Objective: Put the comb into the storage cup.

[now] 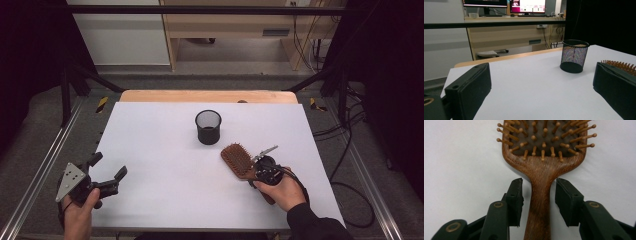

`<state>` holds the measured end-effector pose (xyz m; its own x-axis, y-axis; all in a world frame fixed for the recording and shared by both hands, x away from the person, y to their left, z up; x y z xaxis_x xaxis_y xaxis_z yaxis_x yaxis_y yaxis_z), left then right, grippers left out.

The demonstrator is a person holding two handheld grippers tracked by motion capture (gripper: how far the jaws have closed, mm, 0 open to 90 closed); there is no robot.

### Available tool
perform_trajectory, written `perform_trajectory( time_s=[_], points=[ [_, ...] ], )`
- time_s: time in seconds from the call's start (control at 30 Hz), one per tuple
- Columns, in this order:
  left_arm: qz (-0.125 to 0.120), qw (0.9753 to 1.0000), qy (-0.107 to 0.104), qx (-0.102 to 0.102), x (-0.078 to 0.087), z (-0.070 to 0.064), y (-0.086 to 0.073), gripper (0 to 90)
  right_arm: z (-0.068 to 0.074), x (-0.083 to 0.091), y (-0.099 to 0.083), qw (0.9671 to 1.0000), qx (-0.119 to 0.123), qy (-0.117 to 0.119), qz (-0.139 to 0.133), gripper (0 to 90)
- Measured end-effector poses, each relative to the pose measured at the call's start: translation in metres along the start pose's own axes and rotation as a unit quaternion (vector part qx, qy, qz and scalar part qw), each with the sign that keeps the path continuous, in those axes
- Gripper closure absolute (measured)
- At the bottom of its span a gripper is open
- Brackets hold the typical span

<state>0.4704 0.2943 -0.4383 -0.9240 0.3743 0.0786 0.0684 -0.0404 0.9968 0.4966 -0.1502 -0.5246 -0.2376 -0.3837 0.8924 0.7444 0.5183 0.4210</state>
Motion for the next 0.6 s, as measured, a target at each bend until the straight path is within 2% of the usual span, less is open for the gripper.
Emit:
perform_trajectory(
  time_s=[0.23, 0.4, 0.6],
  points=[
    [0.000, 1.0000, 0.000, 0.000, -0.0003, -0.0001, 0.0000, 2.0, -0.0015, -0.0018, -0.0003, 0.9999, 0.002, -0.011, 0.006, 64.3],
    [0.001, 1.0000, 0.001, -0.001, -0.0004, -0.0002, -0.0001, 2.0, -0.0001, -0.0033, 0.0012, 0.9993, 0.002, -0.026, 0.025, 65.8],
    [0.001, 1.0000, -0.001, -0.001, -0.0005, -0.0010, 0.0003, 2.0, -0.0020, -0.0035, 0.0021, 0.9993, 0.000, -0.017, 0.034, 70.9]
  ],
)
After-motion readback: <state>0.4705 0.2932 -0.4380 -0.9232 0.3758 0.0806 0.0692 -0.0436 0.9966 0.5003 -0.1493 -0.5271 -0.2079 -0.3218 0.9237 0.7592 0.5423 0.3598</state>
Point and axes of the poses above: each handheld gripper's, and its own axes: x roughly backward along the jaws, y roughly out of its top, z roughly to its left, the point moved 8 cm from there along -x, roughly forward along the jaws, and after that the axes turned 7 degrees about y, right-handed, at the moved point
